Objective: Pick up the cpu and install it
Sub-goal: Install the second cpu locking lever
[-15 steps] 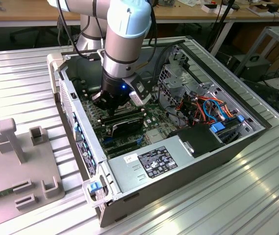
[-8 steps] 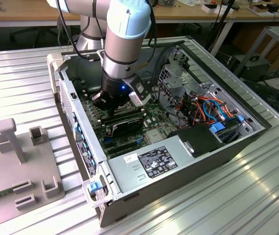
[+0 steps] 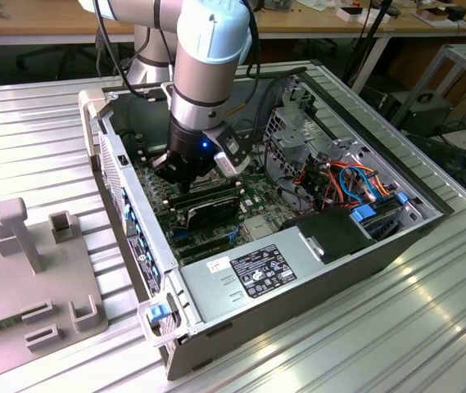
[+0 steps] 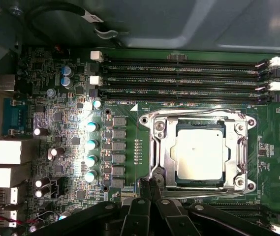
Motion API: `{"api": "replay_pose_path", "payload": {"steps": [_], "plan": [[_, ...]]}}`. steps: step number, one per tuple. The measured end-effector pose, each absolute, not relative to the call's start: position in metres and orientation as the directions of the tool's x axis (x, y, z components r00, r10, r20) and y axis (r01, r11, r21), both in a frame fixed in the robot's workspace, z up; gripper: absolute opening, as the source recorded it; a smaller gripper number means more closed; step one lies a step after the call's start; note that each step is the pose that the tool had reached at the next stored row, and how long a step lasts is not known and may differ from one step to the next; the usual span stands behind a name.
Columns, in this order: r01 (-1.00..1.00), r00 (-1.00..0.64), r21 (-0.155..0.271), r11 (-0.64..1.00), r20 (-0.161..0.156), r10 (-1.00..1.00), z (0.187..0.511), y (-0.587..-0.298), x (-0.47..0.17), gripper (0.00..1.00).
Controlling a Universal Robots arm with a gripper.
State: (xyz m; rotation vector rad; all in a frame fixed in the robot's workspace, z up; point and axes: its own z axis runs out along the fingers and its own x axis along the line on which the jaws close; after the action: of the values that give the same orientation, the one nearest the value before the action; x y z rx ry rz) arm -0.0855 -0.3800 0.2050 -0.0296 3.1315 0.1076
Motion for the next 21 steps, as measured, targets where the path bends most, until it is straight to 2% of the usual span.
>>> {"api": "replay_pose_path", "payload": {"steps": [21], "plan": [[-0.019,-1.000,0.069,0.997,-0.010,-0.019,0.2022,-0.3813,-0.0887,0.11]]}}
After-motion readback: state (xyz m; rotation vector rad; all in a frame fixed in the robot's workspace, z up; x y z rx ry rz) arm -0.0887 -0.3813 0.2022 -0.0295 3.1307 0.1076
